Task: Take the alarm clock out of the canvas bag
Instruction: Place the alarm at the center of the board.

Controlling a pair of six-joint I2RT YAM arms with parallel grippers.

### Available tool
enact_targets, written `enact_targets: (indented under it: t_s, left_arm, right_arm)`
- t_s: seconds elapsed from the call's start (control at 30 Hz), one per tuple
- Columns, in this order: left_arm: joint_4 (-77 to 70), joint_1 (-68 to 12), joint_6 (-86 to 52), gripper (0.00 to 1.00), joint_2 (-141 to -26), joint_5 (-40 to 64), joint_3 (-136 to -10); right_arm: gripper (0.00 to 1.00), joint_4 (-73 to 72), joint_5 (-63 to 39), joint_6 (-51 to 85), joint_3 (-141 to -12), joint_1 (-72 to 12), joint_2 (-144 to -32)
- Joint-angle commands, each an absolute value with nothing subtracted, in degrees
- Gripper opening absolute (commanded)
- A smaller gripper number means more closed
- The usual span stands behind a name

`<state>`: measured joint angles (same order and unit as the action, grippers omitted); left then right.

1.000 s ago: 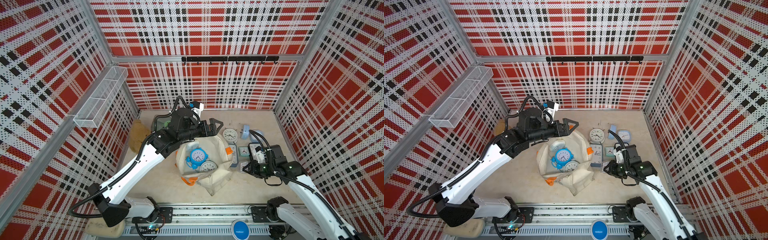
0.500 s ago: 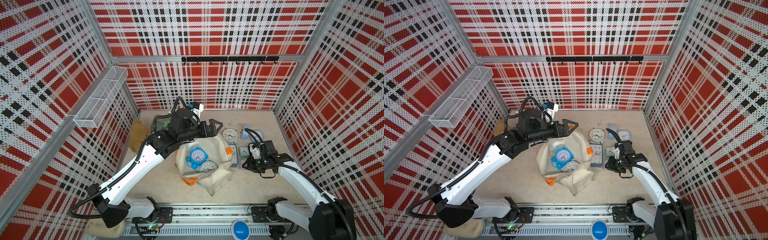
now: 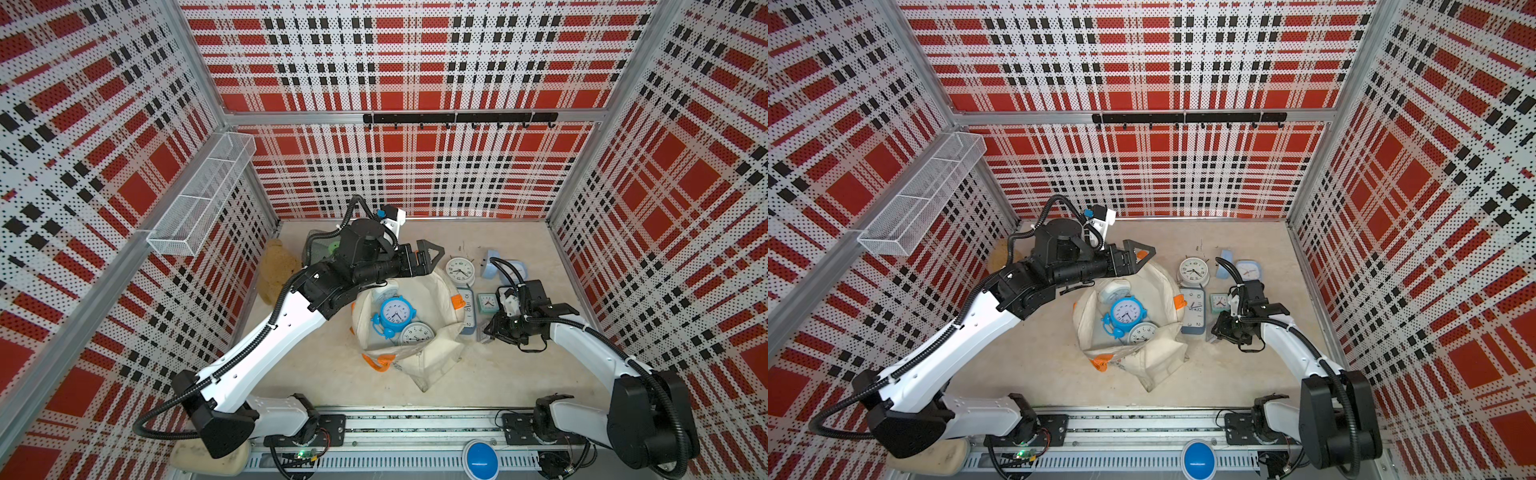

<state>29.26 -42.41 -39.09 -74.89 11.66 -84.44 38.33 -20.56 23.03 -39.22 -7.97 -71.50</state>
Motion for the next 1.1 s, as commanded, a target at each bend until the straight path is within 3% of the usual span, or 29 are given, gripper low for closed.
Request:
enact_targets:
  t_s: [0.0,0.23,0.47,0.63,0.8,0.93,1.07]
  left_arm:
    - [29.27,-42.46,-39.24,0.99,-73.13,11.17,-83.85]
    - [29.53,-42.46,-39.4,0.99,-72.48,10.64,-83.42]
    - [32.0,-42.49,-39.46,0.99,-72.27,9.63,-84.09]
    - [44.49,-42.45,-39.77,0.99,-72.13,2.05,-87.12]
    - [60.7,-42.36,-38.46,0.99,-71.56,-8.02,-90.18]
    - [67.79,-39.81,-38.63,0.99,-69.68,-12.27,-87.6]
    - [68.79,-36.75,-38.51,0.99,-67.41,-11.91,-82.6]
  right_arm:
    - [0.43,36.62,-20.32,21.62,-38.45,-7.3,-72.38]
    - [0.52,37.91,-16.59,22.65,-38.46,-7.18,-71.87]
    - [0.7,40.82,-13.21,23.02,-39.5,-7.21,-71.1]
    - [0.74,44.99,-13.27,23.97,-42.42,-7.21,-68.7]
    - [0.75,50.2,-14.68,26.69,-50.51,-8.52,-59.57]
    - [0.74,52.73,-11.7,28.81,-61.99,-16.45,-53.7]
    - [0.73,53.65,-7.98,30.68,-74.92,-28.78,-55.83]
